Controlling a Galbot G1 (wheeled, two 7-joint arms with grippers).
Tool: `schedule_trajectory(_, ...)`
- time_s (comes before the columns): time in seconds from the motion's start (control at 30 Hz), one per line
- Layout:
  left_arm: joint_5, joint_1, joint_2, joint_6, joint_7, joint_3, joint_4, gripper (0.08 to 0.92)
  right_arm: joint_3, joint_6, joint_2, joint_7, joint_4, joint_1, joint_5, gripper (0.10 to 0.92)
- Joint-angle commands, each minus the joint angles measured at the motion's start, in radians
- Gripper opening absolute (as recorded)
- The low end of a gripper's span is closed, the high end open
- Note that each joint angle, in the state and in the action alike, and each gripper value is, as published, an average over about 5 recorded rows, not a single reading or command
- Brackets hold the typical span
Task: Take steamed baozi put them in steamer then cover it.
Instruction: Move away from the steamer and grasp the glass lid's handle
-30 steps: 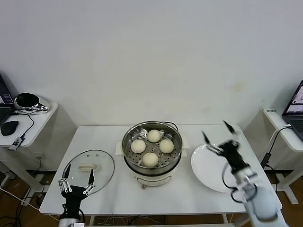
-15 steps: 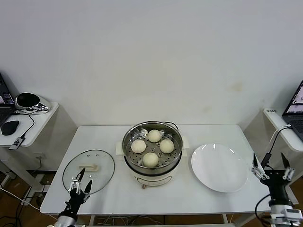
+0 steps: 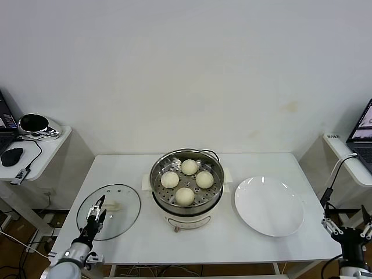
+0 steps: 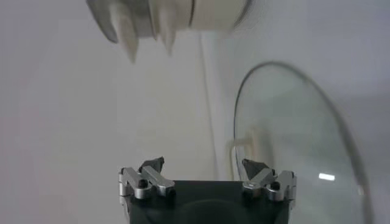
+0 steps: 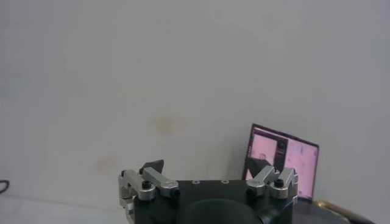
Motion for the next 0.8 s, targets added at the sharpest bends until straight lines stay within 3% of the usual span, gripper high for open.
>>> schedule_trajectory(0.03, 0.047, -0.118, 0.012, 0.0, 0.021, 0.017, 0.093, 0.823, 0.02, 0.005, 0.024, 0.016, -0.002, -0.012, -0.008, 0.823)
schedule_trajectory(0.8, -0.064, -0.224, -0.003, -0.025, 0.043, 0.073, 0.227, 0.796, 0.01, 0.023, 0.046, 0.01, -0.033, -0.005, -0.046, 0.823)
